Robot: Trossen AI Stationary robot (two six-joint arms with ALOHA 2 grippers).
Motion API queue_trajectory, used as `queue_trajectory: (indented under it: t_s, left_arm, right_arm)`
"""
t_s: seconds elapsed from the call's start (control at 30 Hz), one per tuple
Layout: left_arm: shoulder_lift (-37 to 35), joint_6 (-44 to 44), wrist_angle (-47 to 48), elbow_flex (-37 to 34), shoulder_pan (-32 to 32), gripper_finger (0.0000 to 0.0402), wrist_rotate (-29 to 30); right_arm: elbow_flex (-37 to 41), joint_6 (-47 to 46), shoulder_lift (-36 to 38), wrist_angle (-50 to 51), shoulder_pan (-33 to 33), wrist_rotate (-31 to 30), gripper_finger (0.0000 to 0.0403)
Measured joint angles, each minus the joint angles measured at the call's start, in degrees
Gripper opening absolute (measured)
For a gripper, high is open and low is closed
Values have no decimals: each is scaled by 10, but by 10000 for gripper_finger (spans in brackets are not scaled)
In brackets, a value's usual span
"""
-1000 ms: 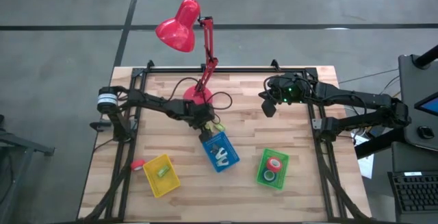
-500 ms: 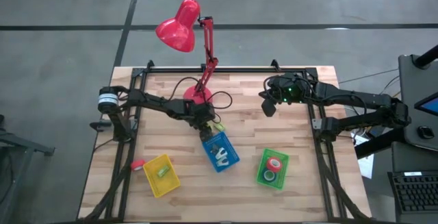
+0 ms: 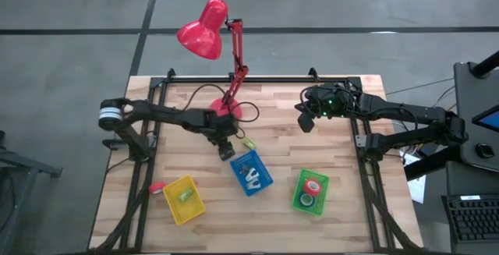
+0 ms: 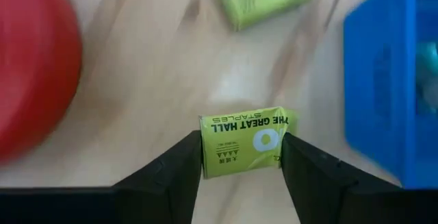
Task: Pick and place Stapler, Stapler remover, tape
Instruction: Put the left green staple pin box into the yellow bin
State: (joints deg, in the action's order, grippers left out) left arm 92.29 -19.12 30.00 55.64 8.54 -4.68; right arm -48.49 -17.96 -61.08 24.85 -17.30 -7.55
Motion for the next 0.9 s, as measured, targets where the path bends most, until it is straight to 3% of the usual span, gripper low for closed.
queue_trajectory:
  t_s: [0.13,0.5,0.67,0.9]
  left_arm:
    - [-47,-11,82,0,-3,192,-22]
    - [-217,-162,220,-5,-63,192,-239]
    - [-251,-254,247,-6,-161,192,-238]
    - [-224,-314,244,-20,-297,193,-208]
  right_arm:
    - [0,2,0,-2,0,0,8]
    - [0,27,0,-4,0,0,8]
    - [0,30,0,-12,0,0,8]
    - [0,31,-4,-35,0,0,8]
